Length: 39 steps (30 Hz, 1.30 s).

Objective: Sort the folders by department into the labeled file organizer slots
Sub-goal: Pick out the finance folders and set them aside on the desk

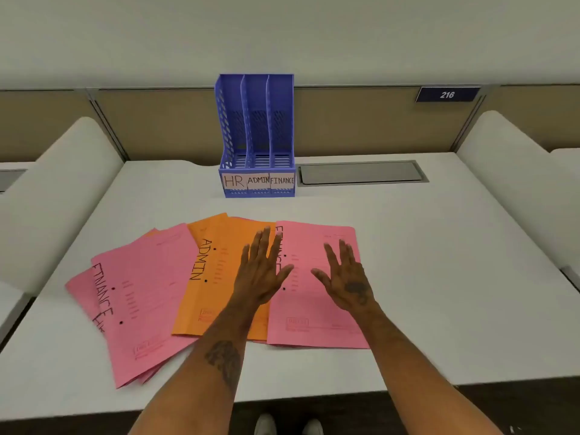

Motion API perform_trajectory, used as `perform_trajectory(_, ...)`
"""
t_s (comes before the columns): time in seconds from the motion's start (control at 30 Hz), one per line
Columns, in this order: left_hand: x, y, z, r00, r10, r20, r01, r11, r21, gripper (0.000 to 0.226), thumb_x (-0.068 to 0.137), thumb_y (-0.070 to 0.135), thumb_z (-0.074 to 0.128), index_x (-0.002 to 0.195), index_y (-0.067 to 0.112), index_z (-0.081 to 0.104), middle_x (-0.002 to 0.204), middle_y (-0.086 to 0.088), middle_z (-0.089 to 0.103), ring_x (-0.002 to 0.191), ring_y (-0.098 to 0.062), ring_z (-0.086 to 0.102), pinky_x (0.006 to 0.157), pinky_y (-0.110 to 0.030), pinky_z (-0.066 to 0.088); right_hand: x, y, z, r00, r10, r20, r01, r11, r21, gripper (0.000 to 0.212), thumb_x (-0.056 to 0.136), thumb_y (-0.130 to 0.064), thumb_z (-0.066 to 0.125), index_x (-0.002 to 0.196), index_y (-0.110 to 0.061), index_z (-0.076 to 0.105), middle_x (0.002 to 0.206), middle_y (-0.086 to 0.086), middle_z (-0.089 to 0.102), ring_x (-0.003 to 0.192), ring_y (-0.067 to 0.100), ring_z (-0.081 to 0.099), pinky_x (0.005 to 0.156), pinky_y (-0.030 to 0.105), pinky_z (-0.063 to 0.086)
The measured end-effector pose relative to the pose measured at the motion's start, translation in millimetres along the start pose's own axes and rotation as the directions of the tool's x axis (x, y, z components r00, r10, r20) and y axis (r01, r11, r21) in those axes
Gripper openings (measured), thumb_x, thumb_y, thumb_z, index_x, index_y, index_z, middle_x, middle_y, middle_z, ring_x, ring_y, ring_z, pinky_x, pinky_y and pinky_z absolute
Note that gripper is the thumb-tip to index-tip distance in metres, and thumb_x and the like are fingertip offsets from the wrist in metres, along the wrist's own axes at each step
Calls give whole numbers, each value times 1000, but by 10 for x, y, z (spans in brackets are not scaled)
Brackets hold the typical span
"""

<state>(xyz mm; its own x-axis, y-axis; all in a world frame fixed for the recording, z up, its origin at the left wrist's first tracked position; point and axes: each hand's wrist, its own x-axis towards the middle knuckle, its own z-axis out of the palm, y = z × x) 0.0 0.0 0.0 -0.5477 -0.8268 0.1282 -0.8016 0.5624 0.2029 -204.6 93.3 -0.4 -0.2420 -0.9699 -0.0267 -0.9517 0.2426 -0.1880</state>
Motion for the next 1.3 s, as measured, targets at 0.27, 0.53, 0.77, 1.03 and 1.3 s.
perform_trajectory(0.27, -29, 69, 221, 947, -220, 234, 239, 970, -54, 81, 97, 66, 30, 158, 16, 12, 166, -12, -5, 153, -30, -5, 122, -52, 7, -58, 125, 175, 984, 123, 130, -122, 992, -17, 81, 91, -70, 22, 155, -26, 2, 162, 13, -10, 149, 33, -2, 116, 54, 18)
perform_trajectory(0.53, -28, 202, 267, 885, -344, 312, 414, 890, -192, 67, 97, 57, 45, 142, 8, 37, 142, -15, 37, 132, -33, 33, 101, -49, 42, -173, 204, 323, 890, 370, 268, -410, 906, 109, 80, 92, -70, 24, 154, -23, 9, 162, 14, -4, 148, 35, 9, 114, 55, 27)
perform_trajectory(0.77, 24, 223, 289, 828, -400, 392, 542, 749, -381, 62, 94, 44, 60, 139, 6, 41, 135, -17, 47, 125, -35, 48, 101, -43, 44, -114, 175, 305, 829, 508, 234, -559, 775, 295, 77, 92, -69, 26, 150, -19, 22, 149, 15, 34, 135, 34, 32, 104, 51, 38)
perform_trajectory(1.03, 114, 230, 153, 762, -475, 440, 614, 315, -724, 58, 87, 34, 75, 131, 9, 48, 127, -11, 62, 110, -32, 63, 94, -48, 54, -51, 188, 181, 783, 563, 264, -608, 603, 517, 69, 94, -66, 31, 145, -21, 34, 142, 14, 43, 130, 34, 41, 102, 48, 40)
perform_trajectory(1.3, 146, 113, -173, 789, -402, 465, 497, -28, -867, 44, 87, 14, 75, 123, 14, 49, 112, -11, 70, 88, -31, 75, 69, -48, 63, 149, 265, -163, 815, 510, 274, -529, 463, 711, 70, 93, -64, 39, 146, -18, 35, 146, 13, 44, 130, 33, 46, 104, 44, 40)
